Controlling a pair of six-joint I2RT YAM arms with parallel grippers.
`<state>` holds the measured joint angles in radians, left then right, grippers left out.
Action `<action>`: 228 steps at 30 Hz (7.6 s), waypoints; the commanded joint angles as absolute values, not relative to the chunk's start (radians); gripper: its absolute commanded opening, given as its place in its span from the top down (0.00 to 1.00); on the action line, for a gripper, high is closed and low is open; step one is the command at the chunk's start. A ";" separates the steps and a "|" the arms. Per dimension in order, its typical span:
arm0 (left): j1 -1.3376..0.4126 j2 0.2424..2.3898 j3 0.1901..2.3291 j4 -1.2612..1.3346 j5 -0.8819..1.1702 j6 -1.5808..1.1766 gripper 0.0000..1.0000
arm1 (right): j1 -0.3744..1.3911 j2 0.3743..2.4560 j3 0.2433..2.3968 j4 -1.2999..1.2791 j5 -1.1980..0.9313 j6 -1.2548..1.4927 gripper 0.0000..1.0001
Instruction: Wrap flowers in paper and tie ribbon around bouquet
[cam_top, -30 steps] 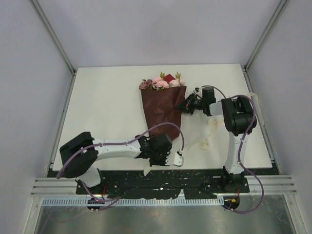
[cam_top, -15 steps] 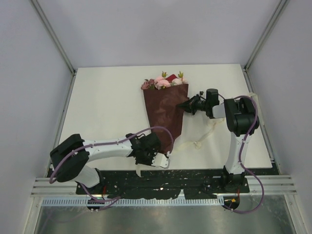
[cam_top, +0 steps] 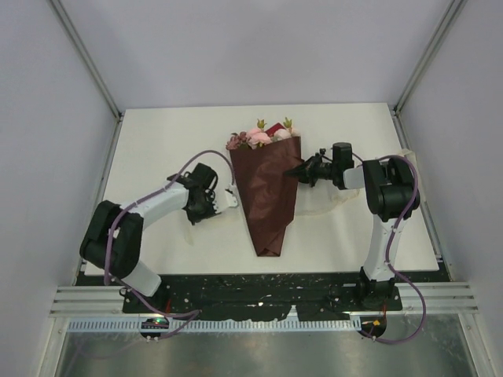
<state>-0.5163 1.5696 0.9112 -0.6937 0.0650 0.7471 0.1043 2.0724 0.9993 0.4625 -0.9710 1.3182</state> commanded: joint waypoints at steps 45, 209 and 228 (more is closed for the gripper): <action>0.442 1.503 1.594 -0.946 -0.199 0.865 1.00 | 0.250 2.103 1.104 0.268 -0.744 0.956 0.94; -0.494 2.227 1.778 -0.779 0.502 -0.104 0.76 | -0.092 2.042 1.775 -0.947 -0.316 -0.380 0.86; -0.495 2.235 1.775 -0.773 0.523 -0.110 0.76 | -0.296 1.954 1.706 -0.983 -0.313 -0.560 0.40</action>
